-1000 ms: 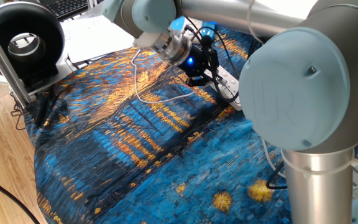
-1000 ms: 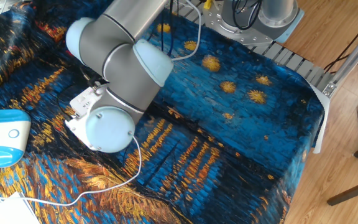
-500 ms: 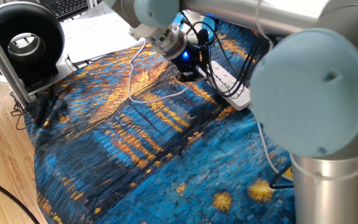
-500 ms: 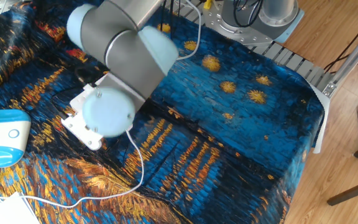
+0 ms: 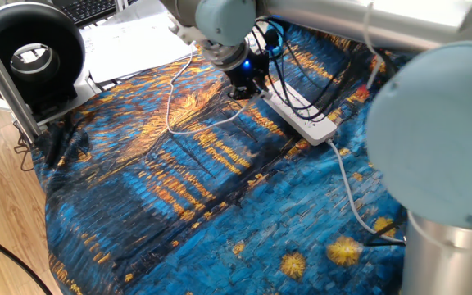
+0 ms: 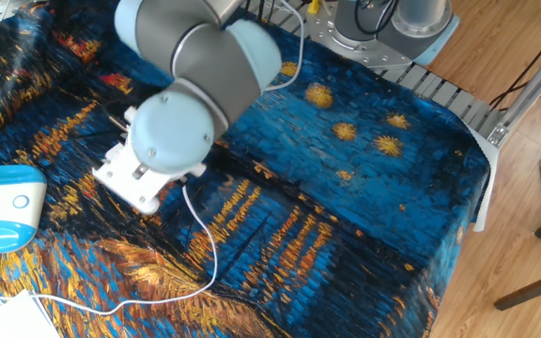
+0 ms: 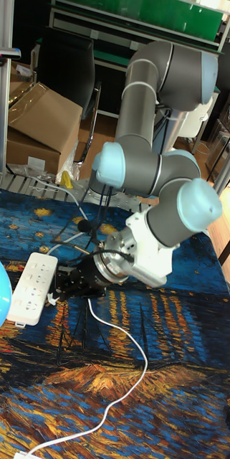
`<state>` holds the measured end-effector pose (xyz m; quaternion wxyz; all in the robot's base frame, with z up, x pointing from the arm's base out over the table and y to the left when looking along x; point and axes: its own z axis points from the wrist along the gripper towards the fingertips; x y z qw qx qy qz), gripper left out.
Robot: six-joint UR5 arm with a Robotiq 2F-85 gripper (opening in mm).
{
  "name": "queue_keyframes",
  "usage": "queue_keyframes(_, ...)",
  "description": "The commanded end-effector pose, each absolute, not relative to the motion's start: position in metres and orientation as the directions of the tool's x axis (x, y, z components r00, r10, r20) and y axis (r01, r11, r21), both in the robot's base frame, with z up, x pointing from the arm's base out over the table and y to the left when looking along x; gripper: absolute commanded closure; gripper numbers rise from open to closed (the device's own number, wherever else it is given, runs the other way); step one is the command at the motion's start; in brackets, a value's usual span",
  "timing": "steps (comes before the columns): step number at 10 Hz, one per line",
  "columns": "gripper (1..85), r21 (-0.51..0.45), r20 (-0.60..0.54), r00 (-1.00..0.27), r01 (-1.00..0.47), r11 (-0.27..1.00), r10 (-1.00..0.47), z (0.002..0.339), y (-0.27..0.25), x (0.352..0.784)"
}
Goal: Plug in the power cord of the desk lamp, turn on the socket, and light up the desk lamp
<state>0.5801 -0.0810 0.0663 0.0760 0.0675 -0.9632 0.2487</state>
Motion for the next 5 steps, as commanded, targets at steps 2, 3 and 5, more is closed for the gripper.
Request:
queue_keyframes(2,84.3,-0.426,0.196,-0.955,-0.287,0.858,-0.222,0.073,-0.085,0.566)
queue_keyframes(3,84.3,-0.403,0.235,-0.930,-0.359,0.842,-0.284,0.073,-0.086,0.559)
queue_keyframes(5,84.3,-0.376,0.254,-0.918,-0.384,0.843,-0.304,0.082,-0.060,0.554)
